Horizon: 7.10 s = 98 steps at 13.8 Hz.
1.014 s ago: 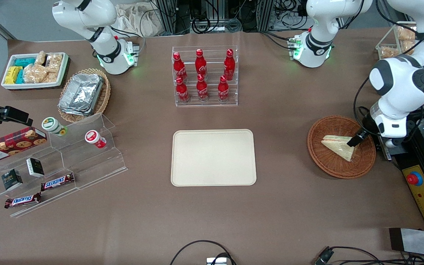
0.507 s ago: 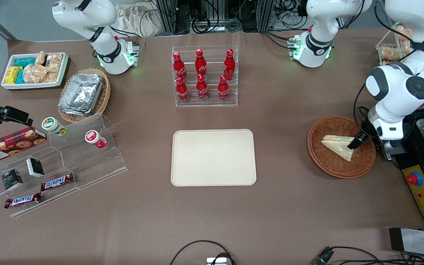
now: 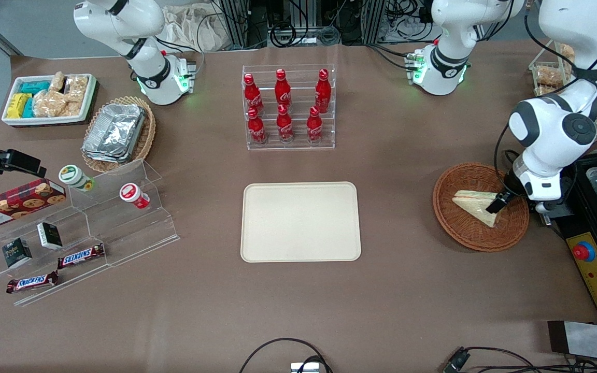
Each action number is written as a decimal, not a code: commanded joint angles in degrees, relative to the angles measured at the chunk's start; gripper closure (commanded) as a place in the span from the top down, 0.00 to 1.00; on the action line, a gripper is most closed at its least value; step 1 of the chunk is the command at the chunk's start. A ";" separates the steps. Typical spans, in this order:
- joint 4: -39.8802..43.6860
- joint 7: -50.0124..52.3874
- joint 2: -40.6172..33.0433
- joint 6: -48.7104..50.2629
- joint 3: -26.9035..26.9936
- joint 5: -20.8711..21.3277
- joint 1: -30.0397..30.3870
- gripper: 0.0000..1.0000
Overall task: Place sandwich from basket to tray
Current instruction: 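Close the left gripper on the sandwich's wrapped edge, then lift the sandwich out of the basket with the left gripper, then carry the sandwich over the beige tray and lower it, then open the left gripper to release the sandwich onto the tray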
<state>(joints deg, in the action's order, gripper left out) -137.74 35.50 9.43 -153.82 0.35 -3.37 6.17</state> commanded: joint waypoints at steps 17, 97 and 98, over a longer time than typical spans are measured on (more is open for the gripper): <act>0.36 0.98 -5.55 4.30 -0.70 0.28 -0.55 0.13; 55.56 19.08 39.27 39.39 -36.04 38.08 -19.36 0.56; 55.56 19.08 39.18 39.39 -36.04 38.08 -19.36 0.62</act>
<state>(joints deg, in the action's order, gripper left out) -84.21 53.36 47.74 -115.23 -35.95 33.55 -12.16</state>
